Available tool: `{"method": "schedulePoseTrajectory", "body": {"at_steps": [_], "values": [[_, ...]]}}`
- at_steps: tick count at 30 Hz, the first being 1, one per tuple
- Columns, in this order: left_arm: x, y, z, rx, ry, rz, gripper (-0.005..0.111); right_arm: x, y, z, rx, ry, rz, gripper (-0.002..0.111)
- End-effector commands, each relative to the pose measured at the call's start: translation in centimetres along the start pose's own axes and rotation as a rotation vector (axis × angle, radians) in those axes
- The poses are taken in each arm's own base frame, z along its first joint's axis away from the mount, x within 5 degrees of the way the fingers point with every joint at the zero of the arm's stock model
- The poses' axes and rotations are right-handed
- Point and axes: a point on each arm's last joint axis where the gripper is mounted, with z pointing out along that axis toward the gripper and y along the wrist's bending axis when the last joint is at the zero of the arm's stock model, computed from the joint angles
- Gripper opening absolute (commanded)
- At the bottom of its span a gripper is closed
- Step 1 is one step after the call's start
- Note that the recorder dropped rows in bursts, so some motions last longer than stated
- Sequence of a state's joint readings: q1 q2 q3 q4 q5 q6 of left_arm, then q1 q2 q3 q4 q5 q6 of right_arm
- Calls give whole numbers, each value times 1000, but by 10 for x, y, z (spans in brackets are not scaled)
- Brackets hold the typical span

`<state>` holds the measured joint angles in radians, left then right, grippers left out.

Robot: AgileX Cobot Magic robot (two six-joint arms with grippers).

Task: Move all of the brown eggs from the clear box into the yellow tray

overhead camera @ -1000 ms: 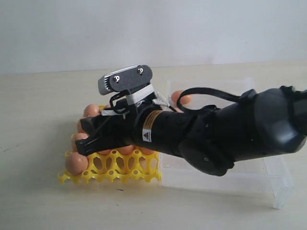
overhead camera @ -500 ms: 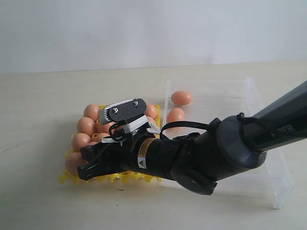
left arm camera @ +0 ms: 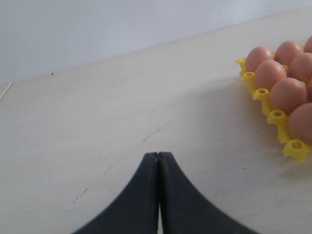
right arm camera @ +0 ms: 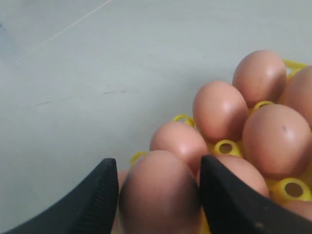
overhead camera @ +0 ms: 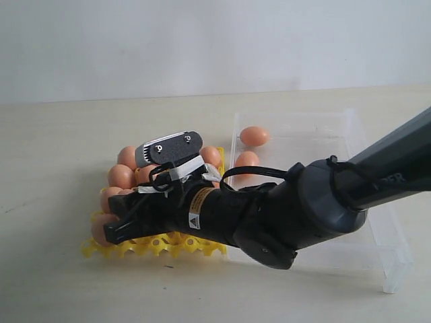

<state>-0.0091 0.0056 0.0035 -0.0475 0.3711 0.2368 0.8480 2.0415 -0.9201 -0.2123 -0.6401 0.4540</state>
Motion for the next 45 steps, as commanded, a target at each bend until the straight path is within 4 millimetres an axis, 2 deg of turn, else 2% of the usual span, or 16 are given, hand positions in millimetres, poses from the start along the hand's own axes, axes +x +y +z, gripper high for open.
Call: {"method": "schedulePoseTrajectory", "body": {"at_steps": [1,6,9,11,15,17,18,21,22,23,24,25,27,28,33,45], "values": [[-2,0,-1,0,-17,-1,0,-5,-1,0,8,-25,-9,51],[-2,0,-1,0,-17,-1,0,-6,-2,0,15,-19,-17,55],[-2,0,-1,0,-17,-1,0,-21,1,-10,44,-19,4,54],[-2,0,-1,0,-17,-1,0,-41,2,-27,96,-6,0,45],[-2,0,-1,0,-17,-1,0,-78,-11,-61,226,108,-83,21],[-2,0,-1,0,-17,-1,0,-95,-27,-76,281,170,-106,8],[-2,0,-1,0,-17,-1,0,-107,-45,-85,336,211,-76,0],[-2,0,-1,0,-17,-1,0,-124,-86,-91,443,260,47,0],[-2,0,-1,0,-17,-1,0,-128,-107,-91,495,266,142,5],[-2,0,-1,0,-17,-1,0,-129,-116,-91,521,265,207,9],[-2,0,-1,0,-17,-1,0,-126,-135,-89,571,279,343,21],[-2,0,-1,0,-17,-1,0,-122,-142,-87,588,287,393,27],[-2,0,-1,0,-17,-1,0,-104,-165,-80,627,287,609,52],[-2,0,-1,0,-17,-1,0,-97,-171,-76,630,289,692,58],[-2,0,-1,0,-17,-1,0,-68,-181,-52,591,301,846,59],[-2,0,-1,0,-17,-1,0,-62,-194,-29,574,262,872,59]]}}
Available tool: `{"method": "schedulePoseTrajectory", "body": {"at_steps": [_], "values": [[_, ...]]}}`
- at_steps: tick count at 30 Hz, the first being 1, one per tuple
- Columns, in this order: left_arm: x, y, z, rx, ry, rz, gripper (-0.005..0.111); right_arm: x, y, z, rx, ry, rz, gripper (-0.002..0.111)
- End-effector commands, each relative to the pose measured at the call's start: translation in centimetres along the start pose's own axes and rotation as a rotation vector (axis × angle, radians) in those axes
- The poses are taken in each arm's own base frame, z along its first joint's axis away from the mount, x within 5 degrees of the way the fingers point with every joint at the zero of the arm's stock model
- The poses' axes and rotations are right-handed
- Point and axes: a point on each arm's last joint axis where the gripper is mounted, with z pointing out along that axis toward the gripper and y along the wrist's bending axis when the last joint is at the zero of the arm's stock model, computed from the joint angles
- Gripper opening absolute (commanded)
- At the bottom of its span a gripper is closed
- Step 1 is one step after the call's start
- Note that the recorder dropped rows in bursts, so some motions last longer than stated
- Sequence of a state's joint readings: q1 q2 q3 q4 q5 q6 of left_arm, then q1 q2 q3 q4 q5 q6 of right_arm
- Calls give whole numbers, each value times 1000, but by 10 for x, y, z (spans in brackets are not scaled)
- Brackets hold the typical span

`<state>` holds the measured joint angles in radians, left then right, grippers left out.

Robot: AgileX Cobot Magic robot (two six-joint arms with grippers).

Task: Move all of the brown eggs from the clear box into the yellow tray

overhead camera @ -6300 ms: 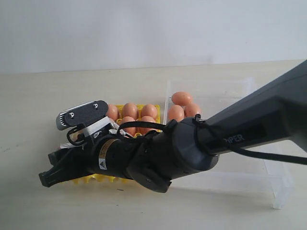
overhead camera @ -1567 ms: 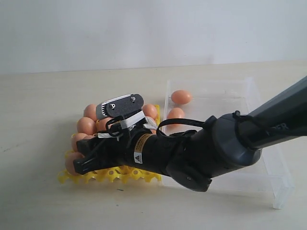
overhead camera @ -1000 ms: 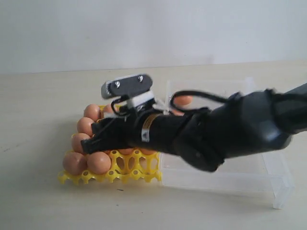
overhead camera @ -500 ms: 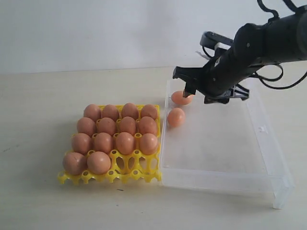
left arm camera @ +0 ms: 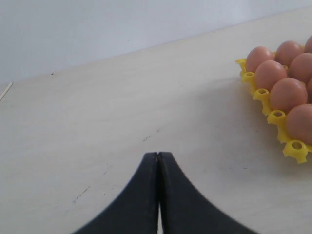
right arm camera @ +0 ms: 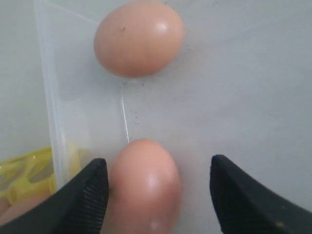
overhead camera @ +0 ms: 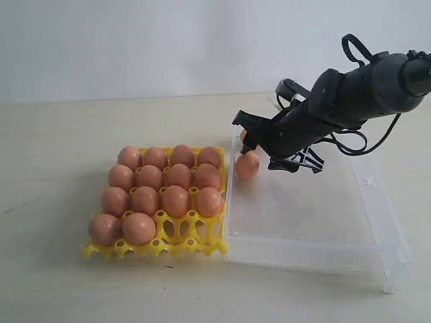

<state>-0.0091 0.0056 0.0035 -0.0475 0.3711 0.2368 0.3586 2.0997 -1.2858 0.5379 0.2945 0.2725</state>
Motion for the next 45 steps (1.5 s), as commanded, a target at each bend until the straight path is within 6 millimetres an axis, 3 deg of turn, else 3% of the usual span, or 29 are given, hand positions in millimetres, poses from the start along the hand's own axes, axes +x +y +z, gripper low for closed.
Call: {"method": "schedulePoseTrajectory", "body": {"at_steps": [1,3,7,12,17,27,31,34,38,40,45], "values": [[-2,0,-1,0,-17,-1,0,-8,7,5,-17,3,-12,59],[-2,0,-1,0,-17,-1,0,-9,8,8,-17,15,-13,57],[-2,0,-1,0,-17,-1,0,-5,8,15,-6,81,-1,41],[-2,0,-1,0,-17,-1,0,-1,5,21,-1,119,-20,37],[-2,0,-1,0,-17,-1,0,-4,7,16,2,95,-64,0],[-2,0,-1,0,-17,-1,0,-15,17,-8,-7,24,-162,0],[-2,0,-1,0,-17,-1,0,-18,18,-20,24,14,-295,1],[-2,0,-1,0,-17,-1,0,-15,19,-27,37,63,-349,13],[-2,0,-1,0,-17,-1,0,-13,21,-30,20,81,-318,44],[-2,0,-1,0,-17,-1,0,-13,22,-30,4,86,-279,52],[-2,0,-1,0,-17,-1,0,-11,24,-30,-10,97,-251,54]]}}
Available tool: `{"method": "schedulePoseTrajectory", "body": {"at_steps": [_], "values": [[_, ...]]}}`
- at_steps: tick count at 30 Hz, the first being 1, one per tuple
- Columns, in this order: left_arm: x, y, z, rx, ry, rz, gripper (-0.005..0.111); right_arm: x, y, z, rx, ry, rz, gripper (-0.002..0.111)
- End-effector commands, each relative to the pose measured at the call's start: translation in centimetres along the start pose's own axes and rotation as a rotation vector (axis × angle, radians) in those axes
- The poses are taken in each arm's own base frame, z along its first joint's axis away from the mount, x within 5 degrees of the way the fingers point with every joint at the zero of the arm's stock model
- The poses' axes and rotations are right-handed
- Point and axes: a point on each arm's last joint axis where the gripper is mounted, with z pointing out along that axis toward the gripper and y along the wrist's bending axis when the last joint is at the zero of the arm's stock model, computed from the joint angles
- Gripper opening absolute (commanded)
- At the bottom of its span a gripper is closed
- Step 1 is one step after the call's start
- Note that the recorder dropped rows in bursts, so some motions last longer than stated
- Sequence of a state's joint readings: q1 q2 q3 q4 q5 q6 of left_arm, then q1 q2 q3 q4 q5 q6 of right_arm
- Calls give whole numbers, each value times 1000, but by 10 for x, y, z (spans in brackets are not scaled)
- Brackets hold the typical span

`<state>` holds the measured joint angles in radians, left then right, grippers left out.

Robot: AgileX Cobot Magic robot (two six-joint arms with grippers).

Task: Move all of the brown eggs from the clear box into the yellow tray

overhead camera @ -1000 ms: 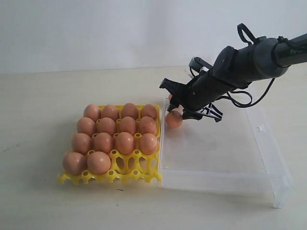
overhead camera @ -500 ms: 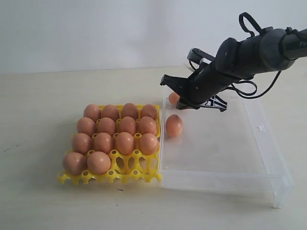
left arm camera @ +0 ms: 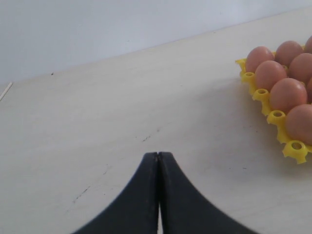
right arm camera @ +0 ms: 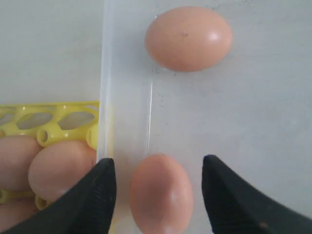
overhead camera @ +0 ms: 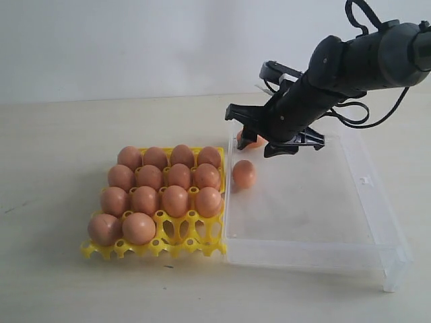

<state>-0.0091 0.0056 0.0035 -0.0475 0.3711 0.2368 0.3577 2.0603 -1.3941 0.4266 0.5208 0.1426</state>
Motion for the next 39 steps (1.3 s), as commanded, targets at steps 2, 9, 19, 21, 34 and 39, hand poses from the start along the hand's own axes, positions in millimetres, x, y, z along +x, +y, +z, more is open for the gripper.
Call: {"method": "schedulePoseTrajectory", "body": {"at_steps": [2,9,19,21,34,39], "values": [[-2,0,-1,0,-17,-1,0,1,0,-2,-8,11,8,54],[-2,0,-1,0,-17,-1,0,13,-2,19,10,79,7,54],[-2,0,-1,-1,-19,-1,0,25,-3,43,24,120,-17,17],[-2,0,-1,-1,-19,-1,0,24,-2,40,26,112,-31,0],[-2,0,-1,-1,-19,-1,0,52,28,-43,-65,-394,-286,0],[-2,0,-1,-1,-19,-1,0,101,39,-44,-154,-491,-502,0]]}}
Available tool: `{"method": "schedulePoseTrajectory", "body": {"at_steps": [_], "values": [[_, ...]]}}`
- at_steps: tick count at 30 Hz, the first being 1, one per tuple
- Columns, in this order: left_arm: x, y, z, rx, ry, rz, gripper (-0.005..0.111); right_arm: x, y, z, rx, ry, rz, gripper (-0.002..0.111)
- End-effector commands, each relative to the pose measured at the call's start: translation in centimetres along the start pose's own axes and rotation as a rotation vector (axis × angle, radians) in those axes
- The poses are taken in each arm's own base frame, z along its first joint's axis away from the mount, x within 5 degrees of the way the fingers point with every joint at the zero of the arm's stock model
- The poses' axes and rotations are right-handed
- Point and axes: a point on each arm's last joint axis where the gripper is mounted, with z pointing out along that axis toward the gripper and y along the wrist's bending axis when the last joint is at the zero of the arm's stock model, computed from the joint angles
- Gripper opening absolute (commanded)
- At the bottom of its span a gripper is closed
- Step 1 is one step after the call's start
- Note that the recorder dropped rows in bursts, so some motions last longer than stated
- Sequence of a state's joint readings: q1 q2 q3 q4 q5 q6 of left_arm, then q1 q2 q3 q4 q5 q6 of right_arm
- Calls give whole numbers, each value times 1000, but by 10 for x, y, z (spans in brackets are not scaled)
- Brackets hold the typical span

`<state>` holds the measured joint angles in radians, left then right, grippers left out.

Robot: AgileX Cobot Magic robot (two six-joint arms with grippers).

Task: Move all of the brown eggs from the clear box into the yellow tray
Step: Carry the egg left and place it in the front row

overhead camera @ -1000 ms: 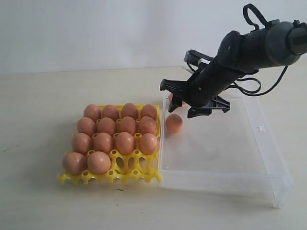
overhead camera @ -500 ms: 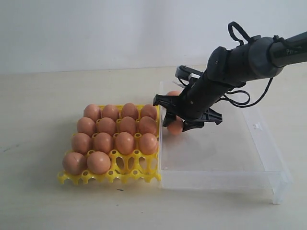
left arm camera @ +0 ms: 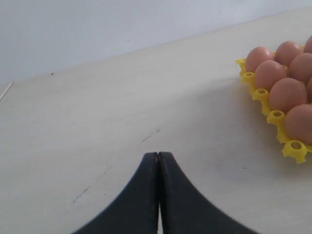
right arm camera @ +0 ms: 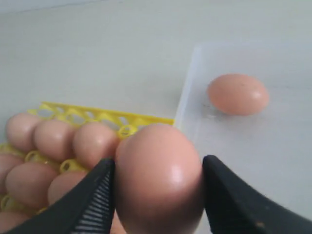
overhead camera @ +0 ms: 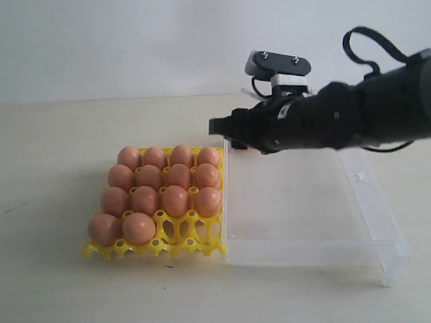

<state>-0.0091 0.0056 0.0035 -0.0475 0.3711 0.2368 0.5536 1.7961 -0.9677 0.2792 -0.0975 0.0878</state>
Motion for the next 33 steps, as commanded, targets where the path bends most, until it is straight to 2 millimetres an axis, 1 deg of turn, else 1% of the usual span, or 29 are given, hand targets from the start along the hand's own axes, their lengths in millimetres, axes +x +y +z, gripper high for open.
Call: {"method": "schedulePoseTrajectory", "body": {"at_steps": [1,4,6,9,11,13,19,21,22,23,24,25,26,28,33], "values": [[-2,0,-1,-1,-19,-1,0,32,25,-15,-135,-106,-197,0],[-2,0,-1,-1,-19,-1,0,52,45,-22,-278,-136,-296,0],[-2,0,-1,-1,-19,-1,0,60,51,-26,-322,-156,-293,0],[-2,0,-1,-1,-19,-1,0,68,51,-21,-338,-137,-323,0],[-2,0,-1,-1,-19,-1,0,77,53,-15,-384,-121,-355,0],[-2,0,-1,-1,-19,-1,0,83,54,-9,-414,-110,-326,0],[-2,0,-1,-1,-19,-1,0,104,49,6,-422,-23,-289,0],[-2,0,-1,-1,-19,-1,0,106,50,7,-433,-12,-263,5],[-2,0,-1,-1,-19,-1,0,105,50,6,-438,-15,-257,13],[-2,0,-1,-1,-19,-1,0,105,50,6,-437,-14,-257,19],[-2,0,-1,-1,-19,-1,0,105,50,6,-439,-16,-255,30],[-2,0,-1,-1,-19,-1,0,105,50,6,-438,-16,-253,38],[-2,0,-1,-1,-19,-1,0,105,50,6,-438,-16,-253,51],[-2,0,-1,-1,-19,-1,0,105,50,7,-433,-16,-248,60],[-2,0,-1,-1,-19,-1,0,104,50,6,-434,-20,-247,60]]}}
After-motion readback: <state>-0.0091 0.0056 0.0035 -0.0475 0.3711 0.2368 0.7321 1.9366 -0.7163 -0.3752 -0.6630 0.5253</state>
